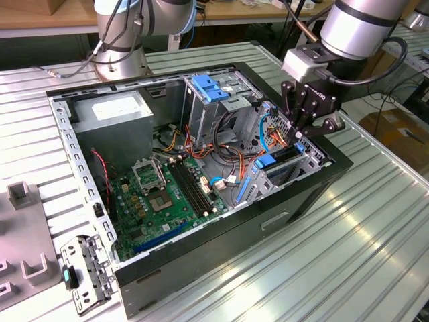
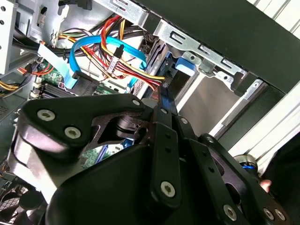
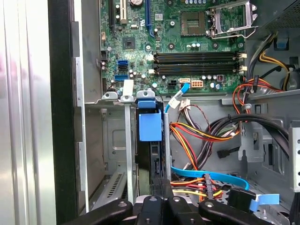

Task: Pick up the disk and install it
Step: 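Insert the first disk wire, then insert the second disk wire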

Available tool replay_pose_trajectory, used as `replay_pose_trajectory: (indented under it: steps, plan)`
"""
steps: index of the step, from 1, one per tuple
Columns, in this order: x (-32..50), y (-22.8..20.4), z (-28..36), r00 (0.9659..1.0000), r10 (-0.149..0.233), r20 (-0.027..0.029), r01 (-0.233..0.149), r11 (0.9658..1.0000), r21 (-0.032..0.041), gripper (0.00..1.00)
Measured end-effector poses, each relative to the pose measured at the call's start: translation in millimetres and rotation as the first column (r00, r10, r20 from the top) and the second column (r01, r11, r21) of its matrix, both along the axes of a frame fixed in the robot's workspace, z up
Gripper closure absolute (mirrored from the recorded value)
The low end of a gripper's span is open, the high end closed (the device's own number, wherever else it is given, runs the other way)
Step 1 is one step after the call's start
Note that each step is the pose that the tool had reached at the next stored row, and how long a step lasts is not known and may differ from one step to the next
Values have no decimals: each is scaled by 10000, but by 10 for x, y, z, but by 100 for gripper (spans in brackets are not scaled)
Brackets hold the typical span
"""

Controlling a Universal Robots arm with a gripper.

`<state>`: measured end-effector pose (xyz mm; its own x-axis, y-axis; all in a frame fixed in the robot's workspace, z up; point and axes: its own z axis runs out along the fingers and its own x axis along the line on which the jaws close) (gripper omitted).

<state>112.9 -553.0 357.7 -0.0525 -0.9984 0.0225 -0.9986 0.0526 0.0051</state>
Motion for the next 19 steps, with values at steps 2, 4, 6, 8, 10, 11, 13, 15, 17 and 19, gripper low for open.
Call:
replay_pose_trajectory:
  steps: [2,4,6,8,10,11,13,15,17,19]
  plan:
    - [0,0,5,10000,0,0,0,10000,0,89]
    - [0,0,7,10000,0,0,0,10000,0,89]
    - [0,0,13,10000,0,0,0,10000,0,89]
    - [0,0,15,10000,0,0,0,10000,0,89]
    - [0,0,17,10000,0,0,0,10000,0,89]
    - [0,0,20,10000,0,0,0,10000,0,89]
    - [0,0,24,10000,1,0,-1,10000,0,89]
    - [0,0,28,10000,1,0,-1,10000,0,89]
    - [-7,0,28,10000,-1,0,1,10000,-1,89]
    - [-38,0,27,10000,0,0,0,10000,0,89]
